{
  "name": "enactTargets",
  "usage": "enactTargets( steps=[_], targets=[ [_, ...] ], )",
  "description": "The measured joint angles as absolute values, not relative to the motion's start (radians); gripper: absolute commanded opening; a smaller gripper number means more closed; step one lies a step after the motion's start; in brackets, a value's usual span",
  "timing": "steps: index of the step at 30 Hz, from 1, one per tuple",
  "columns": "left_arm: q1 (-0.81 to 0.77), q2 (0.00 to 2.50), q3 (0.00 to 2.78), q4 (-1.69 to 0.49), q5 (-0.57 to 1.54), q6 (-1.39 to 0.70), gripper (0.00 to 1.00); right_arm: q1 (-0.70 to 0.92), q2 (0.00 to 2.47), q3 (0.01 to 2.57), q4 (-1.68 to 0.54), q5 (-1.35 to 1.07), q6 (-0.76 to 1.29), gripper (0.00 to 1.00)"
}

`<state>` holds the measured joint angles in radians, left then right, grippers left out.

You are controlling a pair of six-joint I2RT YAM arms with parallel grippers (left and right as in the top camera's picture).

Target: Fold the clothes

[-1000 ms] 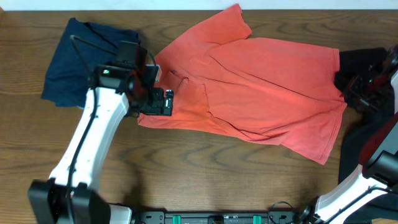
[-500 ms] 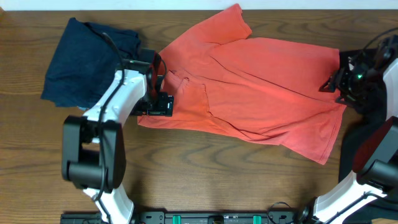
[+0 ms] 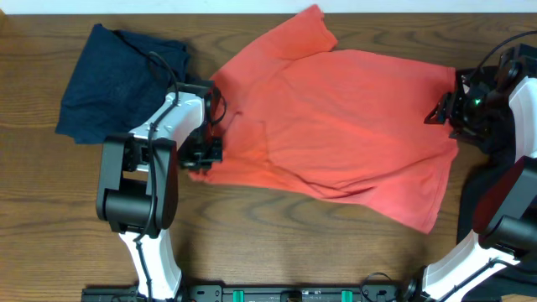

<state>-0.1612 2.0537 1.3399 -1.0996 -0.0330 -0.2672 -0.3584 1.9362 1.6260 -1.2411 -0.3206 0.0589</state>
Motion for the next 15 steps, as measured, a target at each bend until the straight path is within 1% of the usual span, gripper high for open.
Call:
enactTargets(
  steps=[4, 9, 12, 15],
  targets=[
    [-0.098, 2.058, 1.332, -1.179, -0.098, -0.337, 0.06, -0.358, 1.936, 1.626, -1.239, -0.305, 0.059, 0.72],
    [-0.055, 2.058, 1.332, -1.227, -0.112, -0.367, 0.06, -0.358, 1.936, 1.624, -1.2, -0.295, 0.059, 0.75],
    [-0.052, 2.058, 1.332, -1.237, -0.112, -0.371, 0.06, -0.358, 1.935, 1.592, -1.121, -0.295, 0.06, 0.74],
    [-0.052, 2.057, 1.332, -1.246, -0.112, -0.371, 0.06, -0.358, 1.934, 1.515, -0.978, -0.294, 0.057, 0.69]
  ],
)
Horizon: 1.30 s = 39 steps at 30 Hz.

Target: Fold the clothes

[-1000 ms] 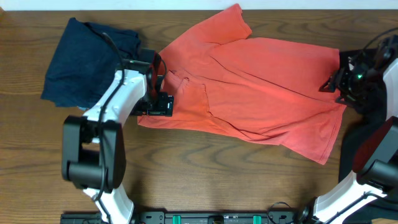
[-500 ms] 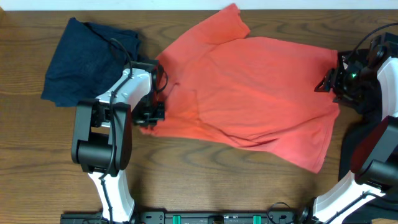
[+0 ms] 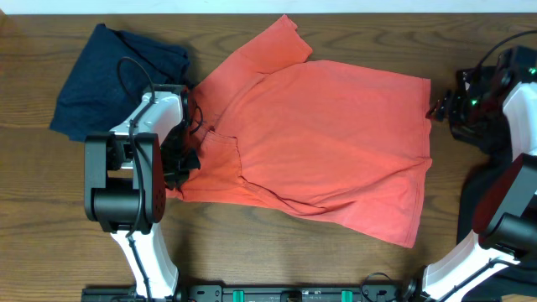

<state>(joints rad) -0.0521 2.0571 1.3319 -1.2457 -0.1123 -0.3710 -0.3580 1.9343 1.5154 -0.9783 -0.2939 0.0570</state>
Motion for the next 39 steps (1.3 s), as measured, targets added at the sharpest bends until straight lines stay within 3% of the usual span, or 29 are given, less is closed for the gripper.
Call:
enactTargets(
  steps=[4, 9, 15, 22, 26, 28, 29, 30, 31, 33, 39],
  targets=[
    [-0.052, 2.043, 1.332, -1.251, -0.112, -0.37, 0.08, -0.354, 1.934, 1.4, -0.78, -0.297, 0.072, 0.68],
    [-0.052, 1.978, 1.332, -1.255, -0.112, -0.37, 0.17, -0.334, 1.934, 1.259, -0.614, -0.295, 0.099, 0.67],
    [-0.051, 1.892, 1.332, -1.257, -0.117, -0.372, 0.31, -0.32, 1.934, 1.16, -0.478, -0.295, 0.126, 0.49],
    [-0.048, 1.88, 1.332, -1.257, -0.104, -0.374, 0.34, -0.32, 1.926, 1.065, -0.245, -0.274, 0.186, 0.01],
    [-0.048, 1.88, 1.332, -1.257, -0.097, -0.373, 0.34, -0.326, 1.927, 1.058, -0.197, -0.251, 0.201, 0.01],
    [-0.048, 1.88, 1.332, -1.256, -0.092, -0.369, 0.34, -0.337, 1.927, 1.078, -0.198, -0.253, 0.206, 0.02],
    [-0.048, 1.88, 1.332, -1.256, -0.09, -0.366, 0.34, -0.346, 1.927, 1.094, -0.199, -0.263, 0.208, 0.16],
    [-0.048, 1.88, 1.332, -1.256, -0.085, -0.363, 0.34, -0.356, 1.927, 1.117, -0.2, -0.277, 0.21, 0.43],
    [-0.048, 1.88, 1.332, -1.255, -0.079, -0.358, 0.34, -0.365, 1.927, 1.141, -0.204, -0.29, 0.209, 0.6],
    [-0.048, 1.88, 1.332, -1.247, -0.059, -0.341, 0.34, -0.382, 1.927, 1.201, -0.231, -0.324, 0.209, 0.68],
    [-0.048, 1.875, 1.332, -1.226, 0.007, -0.282, 0.34, -0.39, 1.911, 1.348, -0.455, -0.436, 0.187, 0.73]
  ],
)
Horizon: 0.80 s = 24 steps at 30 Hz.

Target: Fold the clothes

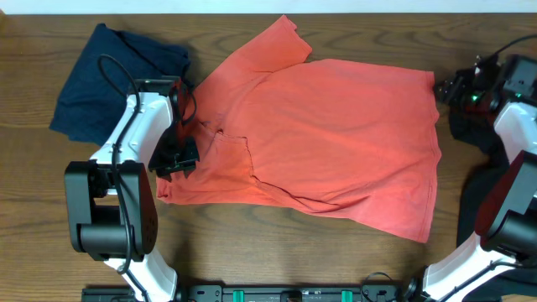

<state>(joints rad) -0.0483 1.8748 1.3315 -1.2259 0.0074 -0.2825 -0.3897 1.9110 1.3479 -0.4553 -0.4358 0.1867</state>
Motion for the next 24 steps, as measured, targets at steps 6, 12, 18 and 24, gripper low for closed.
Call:
enactTargets(
  steps=[6, 12, 18, 24],
  targets=[
    [-0.048, 1.755, 1.332, -1.193, 0.057, -0.241, 0.38, -0.389, 1.782, 1.375, -0.641, -0.503, 0.167, 0.73],
    [-0.059, 1.586, 1.332, -1.067, 0.144, -0.187, 0.55, -0.37, 1.62, 1.388, -0.789, -0.528, 0.137, 0.75],
    [-0.125, 1.615, 1.332, -0.92, 0.178, -0.11, 0.57, -0.318, 1.597, 1.394, -0.933, -0.535, 0.125, 0.75],
    [-0.16, 1.758, 1.332, -0.816, 0.186, -0.039, 0.58, -0.276, 1.602, 1.384, -0.996, -0.496, 0.123, 0.75]
  ],
)
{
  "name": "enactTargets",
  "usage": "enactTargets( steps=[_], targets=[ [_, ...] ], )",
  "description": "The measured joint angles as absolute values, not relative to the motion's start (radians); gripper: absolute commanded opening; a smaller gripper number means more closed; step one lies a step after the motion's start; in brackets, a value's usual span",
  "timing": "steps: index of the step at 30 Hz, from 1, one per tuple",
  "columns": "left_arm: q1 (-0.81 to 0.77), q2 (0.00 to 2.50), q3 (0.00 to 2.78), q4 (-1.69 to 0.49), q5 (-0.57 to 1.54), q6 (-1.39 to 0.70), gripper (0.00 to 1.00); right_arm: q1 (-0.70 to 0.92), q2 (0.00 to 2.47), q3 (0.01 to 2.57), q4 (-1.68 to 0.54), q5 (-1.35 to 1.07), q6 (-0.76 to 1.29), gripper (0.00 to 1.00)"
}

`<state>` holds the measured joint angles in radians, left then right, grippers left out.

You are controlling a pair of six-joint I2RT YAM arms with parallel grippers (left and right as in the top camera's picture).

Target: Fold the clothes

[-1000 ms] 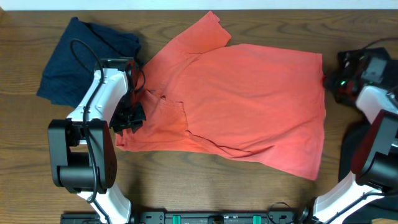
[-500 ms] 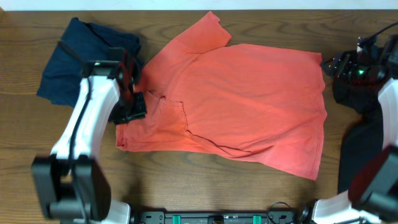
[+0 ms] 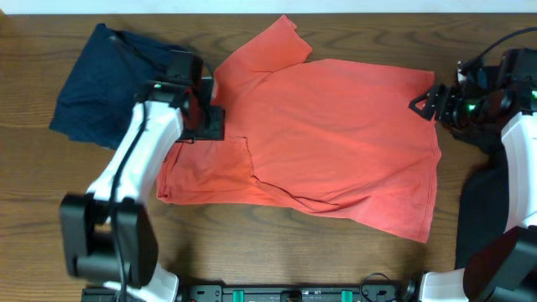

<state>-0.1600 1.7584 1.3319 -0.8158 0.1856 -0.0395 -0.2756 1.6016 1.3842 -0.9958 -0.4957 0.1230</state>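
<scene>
A coral T-shirt (image 3: pixel 336 134) lies spread flat across the middle of the table, one sleeve pointing to the back edge (image 3: pixel 281 38). A fold runs along its lower left part. My left gripper (image 3: pixel 207 119) hangs over the shirt's left side, beside the neck area; its jaws cannot be made out from above. My right gripper (image 3: pixel 422 102) points at the shirt's back right corner, right at the hem. Whether it holds cloth does not show.
A crumpled navy garment (image 3: pixel 105 84) lies at the back left, touching my left arm's side. A dark cloth (image 3: pixel 478 193) lies at the right edge under my right arm. Bare wood (image 3: pixel 252 243) runs along the front.
My left gripper was at the shirt's lower left edge and is now further back and right, near the neck. My right gripper has come left to the shirt's corner. The shirt lies unchanged.
At first the shirt lay further right, with a gripper at each side edge. Then it lay shifted left with my left gripper on its edge and my right gripper apart from it. Later it lay flatter. Now both grippers are at its back part.
</scene>
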Motion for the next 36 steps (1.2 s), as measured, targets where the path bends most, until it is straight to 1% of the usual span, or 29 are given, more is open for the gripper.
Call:
enactTargets(
  steps=[5, 9, 12, 13, 15, 16, 18, 20, 21, 22, 23, 25, 26, 28, 30, 32, 33, 34, 36],
  targets=[
    [-0.16, 1.864, 1.332, -0.772, 0.185, -0.017, 0.57, -0.261, 1.602, 1.347, -1.064, -0.417, 0.154, 0.74],
    [-0.16, 1.915, 1.332, -0.746, 0.185, 0.0, 0.57, -0.26, 1.602, 1.288, -1.111, -0.309, 0.204, 0.77],
    [-0.16, 1.937, 1.332, -0.734, 0.185, 0.006, 0.44, -0.26, 1.602, 1.221, -1.081, -0.247, 0.232, 0.78],
    [-0.16, 1.941, 1.332, -0.733, 0.184, 0.009, 0.41, -0.26, 1.602, 1.2, -1.049, -0.233, 0.237, 0.76],
    [-0.16, 1.945, 1.332, -0.734, 0.185, 0.019, 0.32, -0.26, 1.603, 1.159, -0.957, -0.218, 0.243, 0.65],
    [-0.16, 1.945, 1.332, -0.736, 0.185, 0.02, 0.28, -0.26, 1.603, 1.138, -0.894, -0.216, 0.245, 0.56],
    [-0.16, 1.945, 1.332, -0.739, 0.185, 0.022, 0.25, -0.261, 1.604, 1.101, -0.769, -0.221, 0.25, 0.33],
    [-0.16, 1.945, 1.332, -0.752, 0.185, 0.027, 0.24, -0.261, 1.604, 1.055, -0.628, -0.236, 0.26, 0.18],
    [-0.16, 1.945, 1.332, -0.759, 0.185, 0.027, 0.24, -0.261, 1.605, 1.029, -0.551, -0.242, 0.273, 0.14],
    [-0.16, 1.945, 1.332, -0.765, 0.185, 0.027, 0.24, -0.261, 1.607, 1.01, -0.492, -0.249, 0.284, 0.12],
    [-0.16, 1.945, 1.332, -0.77, 0.185, 0.027, 0.27, -0.262, 1.614, 0.987, -0.424, -0.255, 0.302, 0.11],
    [-0.16, 1.945, 1.332, -0.78, 0.185, 0.032, 0.41, -0.261, 1.64, 0.959, -0.311, -0.263, 0.33, 0.1],
    [-0.16, 1.945, 1.332, -0.782, 0.185, 0.034, 0.46, -0.261, 1.659, 0.954, -0.268, -0.263, 0.339, 0.11],
    [-0.16, 1.945, 1.332, -0.788, 0.184, 0.03, 0.51, -0.261, 1.717, 0.953, -0.176, -0.268, 0.361, 0.13],
    [-0.16, 1.945, 1.332, -0.801, 0.185, 0.029, 0.53, -0.261, 1.784, 0.954, -0.107, -0.271, 0.382, 0.14],
    [-0.16, 1.945, 1.332, -0.814, 0.185, 0.027, 0.55, -0.261, 1.858, 0.958, -0.068, -0.272, 0.396, 0.14],
    [-0.16, 1.945, 1.332, -0.816, 0.185, 0.027, 0.58, -0.261, 1.903, 0.966, -0.06, -0.271, 0.402, 0.13],
    [-0.16, 1.945, 1.332, -0.817, 0.185, 0.028, 0.59, -0.264, 1.924, 0.978, -0.039, -0.291, 0.405, 0.13],
    [-0.16, 1.941, 1.332, -0.822, 0.185, 0.026, 0.62, -0.263, 1.978, 1.05, -0.039, -0.28, 0.416, 0.11]
  ],
)
